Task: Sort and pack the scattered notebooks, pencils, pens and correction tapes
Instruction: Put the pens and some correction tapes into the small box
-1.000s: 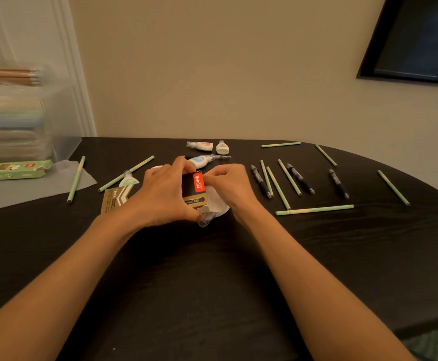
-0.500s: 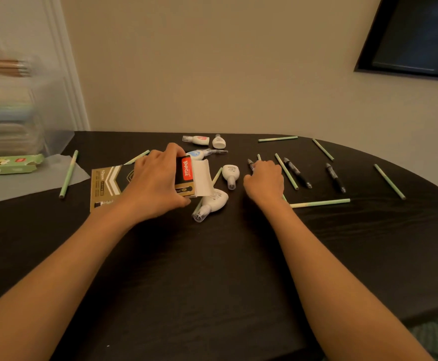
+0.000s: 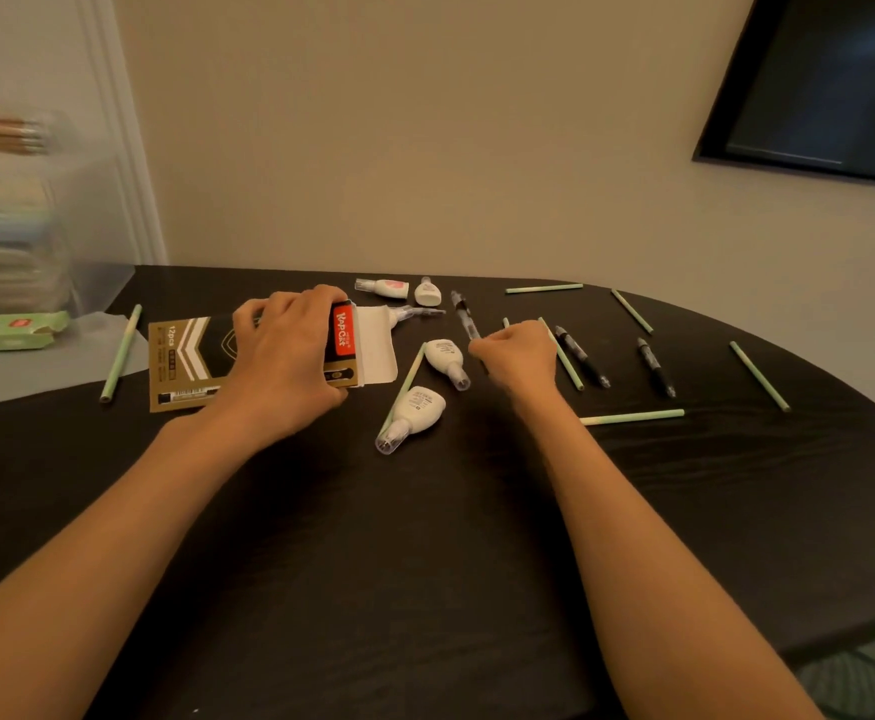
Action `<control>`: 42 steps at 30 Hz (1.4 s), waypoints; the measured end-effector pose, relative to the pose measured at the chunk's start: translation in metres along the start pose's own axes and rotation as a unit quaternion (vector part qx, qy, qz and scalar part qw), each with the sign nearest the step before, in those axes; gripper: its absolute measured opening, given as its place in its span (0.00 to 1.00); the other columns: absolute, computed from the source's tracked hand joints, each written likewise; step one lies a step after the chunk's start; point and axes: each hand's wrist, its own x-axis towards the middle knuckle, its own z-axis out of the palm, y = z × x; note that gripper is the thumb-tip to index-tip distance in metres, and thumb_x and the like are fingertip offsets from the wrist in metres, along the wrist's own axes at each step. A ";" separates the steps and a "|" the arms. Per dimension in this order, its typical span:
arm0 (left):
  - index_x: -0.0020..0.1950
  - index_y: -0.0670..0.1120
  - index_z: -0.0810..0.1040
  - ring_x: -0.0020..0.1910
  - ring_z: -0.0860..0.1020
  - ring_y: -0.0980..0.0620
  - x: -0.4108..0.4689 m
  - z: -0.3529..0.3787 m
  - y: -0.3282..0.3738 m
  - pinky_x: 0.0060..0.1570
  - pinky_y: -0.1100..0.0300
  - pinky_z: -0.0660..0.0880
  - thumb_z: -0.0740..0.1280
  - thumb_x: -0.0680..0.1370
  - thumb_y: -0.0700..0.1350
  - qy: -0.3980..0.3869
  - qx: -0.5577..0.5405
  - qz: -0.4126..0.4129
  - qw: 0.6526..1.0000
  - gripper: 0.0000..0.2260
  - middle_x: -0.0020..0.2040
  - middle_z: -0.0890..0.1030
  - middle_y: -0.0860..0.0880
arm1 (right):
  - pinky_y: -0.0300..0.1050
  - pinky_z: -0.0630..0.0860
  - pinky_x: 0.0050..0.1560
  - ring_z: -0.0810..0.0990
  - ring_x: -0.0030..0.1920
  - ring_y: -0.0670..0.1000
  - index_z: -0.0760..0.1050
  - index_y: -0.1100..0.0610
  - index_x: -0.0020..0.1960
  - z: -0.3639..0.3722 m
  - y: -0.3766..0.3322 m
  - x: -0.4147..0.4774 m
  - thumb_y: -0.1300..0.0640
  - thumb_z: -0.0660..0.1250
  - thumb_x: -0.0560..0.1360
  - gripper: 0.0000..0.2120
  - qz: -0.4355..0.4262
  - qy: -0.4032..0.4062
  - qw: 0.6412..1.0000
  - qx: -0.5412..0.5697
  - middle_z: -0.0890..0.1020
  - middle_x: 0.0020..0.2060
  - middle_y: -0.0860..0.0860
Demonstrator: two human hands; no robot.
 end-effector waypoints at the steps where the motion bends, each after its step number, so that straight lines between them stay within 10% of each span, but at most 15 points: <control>1: 0.69 0.49 0.63 0.67 0.63 0.46 0.000 0.000 0.000 0.67 0.50 0.52 0.76 0.66 0.43 0.001 -0.001 -0.001 1.000 0.36 0.65 0.70 0.47 | 0.38 0.72 0.32 0.72 0.28 0.46 0.78 0.63 0.40 -0.002 -0.004 -0.004 0.63 0.66 0.71 0.04 0.021 -0.035 0.996 0.081 0.75 0.30 0.52; 5: 0.68 0.49 0.63 0.67 0.64 0.47 0.000 -0.002 0.003 0.66 0.51 0.52 0.76 0.65 0.44 -0.008 -0.011 -0.005 1.000 0.35 0.64 0.70 0.47 | 0.32 0.69 0.24 0.72 0.24 0.43 0.72 0.62 0.44 -0.004 -0.015 -0.022 0.67 0.62 0.73 0.02 0.093 -0.217 0.882 0.408 0.73 0.35 0.54; 11: 0.68 0.50 0.64 0.65 0.65 0.47 0.001 -0.007 -0.001 0.64 0.53 0.53 0.76 0.65 0.49 -0.018 -0.016 -0.019 1.000 0.35 0.63 0.72 0.48 | 0.35 0.77 0.31 0.83 0.32 0.50 0.73 0.63 0.45 0.011 -0.025 -0.041 0.66 0.62 0.75 0.02 0.048 -0.291 0.821 0.489 0.82 0.33 0.55; 28: 0.69 0.50 0.64 0.66 0.65 0.47 -0.002 -0.007 0.002 0.65 0.54 0.52 0.75 0.65 0.54 -0.002 -0.019 -0.006 1.000 0.36 0.64 0.71 0.48 | 0.39 0.77 0.41 0.78 0.36 0.47 0.79 0.61 0.43 0.023 -0.024 -0.051 0.64 0.70 0.71 0.01 -0.072 -0.305 0.889 0.333 0.81 0.36 0.53; 34: 0.69 0.49 0.64 0.65 0.65 0.47 -0.001 -0.007 -0.003 0.64 0.53 0.52 0.75 0.65 0.55 0.000 -0.004 -0.024 1.000 0.37 0.64 0.72 0.48 | 0.34 0.74 0.29 0.78 0.30 0.45 0.79 0.61 0.47 0.018 -0.027 -0.050 0.58 0.65 0.75 0.07 0.002 -0.304 0.860 0.410 0.82 0.39 0.54; 42: 0.70 0.50 0.63 0.67 0.64 0.47 -0.002 -0.006 0.000 0.65 0.52 0.53 0.75 0.65 0.56 -0.016 -0.002 -0.021 1.000 0.37 0.66 0.71 0.48 | 0.38 0.79 0.40 0.84 0.41 0.52 0.76 0.63 0.47 0.013 -0.025 -0.046 0.65 0.63 0.76 0.04 -0.038 -0.241 0.855 0.459 0.83 0.41 0.56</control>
